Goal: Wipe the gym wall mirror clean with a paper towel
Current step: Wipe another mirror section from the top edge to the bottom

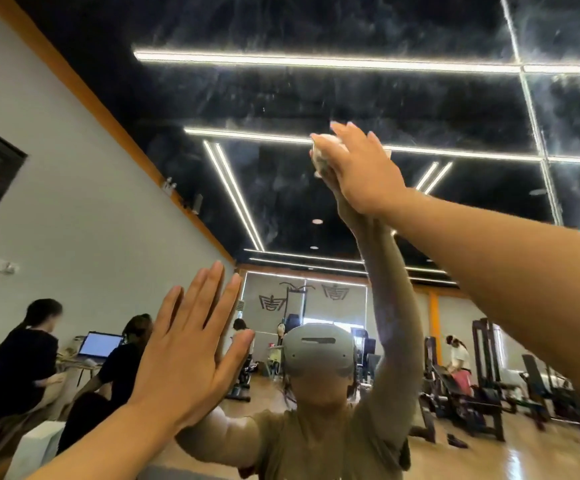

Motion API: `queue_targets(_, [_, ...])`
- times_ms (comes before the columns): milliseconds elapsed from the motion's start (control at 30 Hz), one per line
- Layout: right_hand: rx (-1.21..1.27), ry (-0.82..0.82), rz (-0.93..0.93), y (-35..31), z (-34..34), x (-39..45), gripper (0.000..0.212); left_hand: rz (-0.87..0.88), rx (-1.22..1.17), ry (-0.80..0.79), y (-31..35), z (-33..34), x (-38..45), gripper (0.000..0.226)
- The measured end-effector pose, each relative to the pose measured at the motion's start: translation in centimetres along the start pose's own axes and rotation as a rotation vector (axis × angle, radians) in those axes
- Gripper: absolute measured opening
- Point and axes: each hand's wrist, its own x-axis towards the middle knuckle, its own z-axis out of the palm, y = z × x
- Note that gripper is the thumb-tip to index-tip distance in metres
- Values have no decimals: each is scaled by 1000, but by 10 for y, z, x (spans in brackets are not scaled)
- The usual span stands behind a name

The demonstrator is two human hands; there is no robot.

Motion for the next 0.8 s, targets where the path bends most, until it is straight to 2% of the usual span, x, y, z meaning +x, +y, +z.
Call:
queue_targets(67, [-10,-17,201,7,-4,39,67,7,20,-3,0,-1,0,72])
queue_targets(133, [-4,-50,273,4,-8,61,69,29,47,-8,-4,-2,1,73])
queue_targets(233, [-29,-1,109,-15,1,47,71,64,71,-11,-11,-7,2,73])
queue_targets(400, [144,11,-136,-62,16,-34,61,47,29,-31,-10,-10,0,67])
queue_targets(500, [173,13,-236,-93,23,-95,68,9,2,-49,-13,-10,-9,66])
queue_targets(633, [251,-99,-389,-128,29,-179,84,21,-31,-83,-22,-13,-23,64])
queue_targets(800, [102,-196,-571,-127,23,-215,87,50,-44,-127,-30,-18,-31,64])
